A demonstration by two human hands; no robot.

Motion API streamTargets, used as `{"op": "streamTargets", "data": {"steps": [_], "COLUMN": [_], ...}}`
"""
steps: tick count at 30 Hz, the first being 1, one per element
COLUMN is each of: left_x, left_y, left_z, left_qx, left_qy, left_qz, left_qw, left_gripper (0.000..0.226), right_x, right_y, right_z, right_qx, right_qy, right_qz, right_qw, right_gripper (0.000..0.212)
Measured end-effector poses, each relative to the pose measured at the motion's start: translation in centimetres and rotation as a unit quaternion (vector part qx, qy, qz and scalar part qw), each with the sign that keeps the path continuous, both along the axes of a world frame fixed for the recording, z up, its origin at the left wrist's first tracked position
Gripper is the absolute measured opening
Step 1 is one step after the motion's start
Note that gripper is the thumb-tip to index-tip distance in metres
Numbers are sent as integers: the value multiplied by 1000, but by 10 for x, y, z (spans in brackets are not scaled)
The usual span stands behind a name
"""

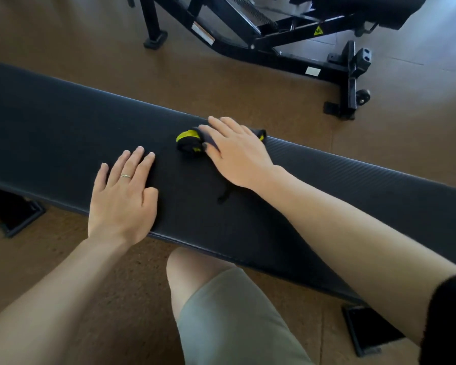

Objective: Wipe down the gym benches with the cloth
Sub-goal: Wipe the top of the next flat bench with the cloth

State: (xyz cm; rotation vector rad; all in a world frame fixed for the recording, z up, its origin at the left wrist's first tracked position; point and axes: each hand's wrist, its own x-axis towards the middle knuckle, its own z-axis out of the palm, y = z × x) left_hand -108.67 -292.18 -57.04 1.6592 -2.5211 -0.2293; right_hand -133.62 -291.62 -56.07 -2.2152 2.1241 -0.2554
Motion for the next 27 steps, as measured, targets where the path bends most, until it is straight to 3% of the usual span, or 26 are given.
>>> {"op": "streamTargets", "data": {"steps": [7,13,18,21,27], "left_x": [-1,-5,-4,-2,-3], "left_y": [3,3,2,3,3], "left_z": [-1,-3,0,2,6], "left_qx": [-6,-16,-9,-4,5], "left_qy": [-14,-20,-13,-7,-5], "left_qz": [10,10,15,16,18], "left_qw": [1000,1000,1000,1000,1000], "left_gripper": [73,71,72,71,70], "right_x": [-84,-39,2,-27,-110], "right_y": [117,14,-62,-27,62], "right_z": [6,-1,9,9,14], "right_qx": [87,50,79,64,86], "right_qy": [3,3,-12,-25,-43], "right_qz": [-70,-38,4,26,-39], "right_qw": [994,998,997,997,995], "right_gripper": [55,57,56,54,53]}}
